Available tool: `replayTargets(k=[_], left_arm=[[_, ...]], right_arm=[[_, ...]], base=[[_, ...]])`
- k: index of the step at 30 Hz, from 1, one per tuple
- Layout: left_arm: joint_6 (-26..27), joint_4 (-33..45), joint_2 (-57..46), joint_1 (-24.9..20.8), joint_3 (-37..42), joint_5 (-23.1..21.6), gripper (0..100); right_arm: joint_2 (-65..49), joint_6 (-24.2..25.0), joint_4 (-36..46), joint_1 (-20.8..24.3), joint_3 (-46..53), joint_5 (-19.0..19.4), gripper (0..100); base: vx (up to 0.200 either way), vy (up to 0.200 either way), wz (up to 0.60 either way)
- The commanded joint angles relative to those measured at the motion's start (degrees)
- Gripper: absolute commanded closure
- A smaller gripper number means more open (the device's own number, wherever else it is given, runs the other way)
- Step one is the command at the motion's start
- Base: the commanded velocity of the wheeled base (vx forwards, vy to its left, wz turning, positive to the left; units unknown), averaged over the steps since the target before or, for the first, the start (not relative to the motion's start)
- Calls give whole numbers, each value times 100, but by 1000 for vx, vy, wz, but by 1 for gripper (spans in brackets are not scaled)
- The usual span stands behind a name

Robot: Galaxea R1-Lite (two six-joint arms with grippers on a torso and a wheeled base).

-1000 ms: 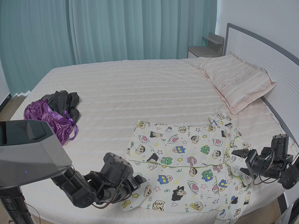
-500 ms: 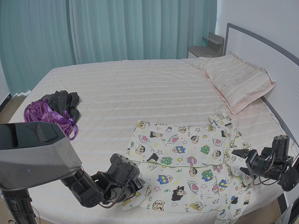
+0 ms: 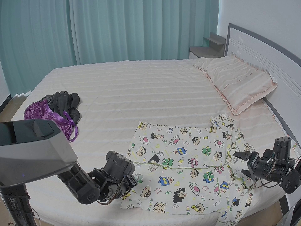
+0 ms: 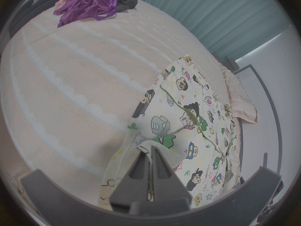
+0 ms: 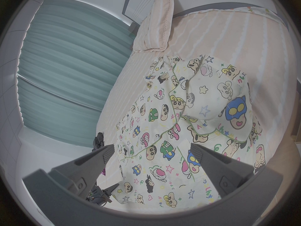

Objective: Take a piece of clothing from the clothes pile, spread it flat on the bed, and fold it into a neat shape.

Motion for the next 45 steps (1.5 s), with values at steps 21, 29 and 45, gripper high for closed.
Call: replayTargets(k=[21,29,45], left_arm=[[1995,-1983,117,554,815,-117,100],[2057,-2159,337,668,771,-143,0],[2066,-2220,328,1424,305,-2446,0]], right_arm=[[-10,0,-10,5,13,6,0],[-1,0,-1,-4,13,-3,0],[17,9,-1,-4,13,6,0]], base=[[0,0,0],[0,0,0],[0,0,0]])
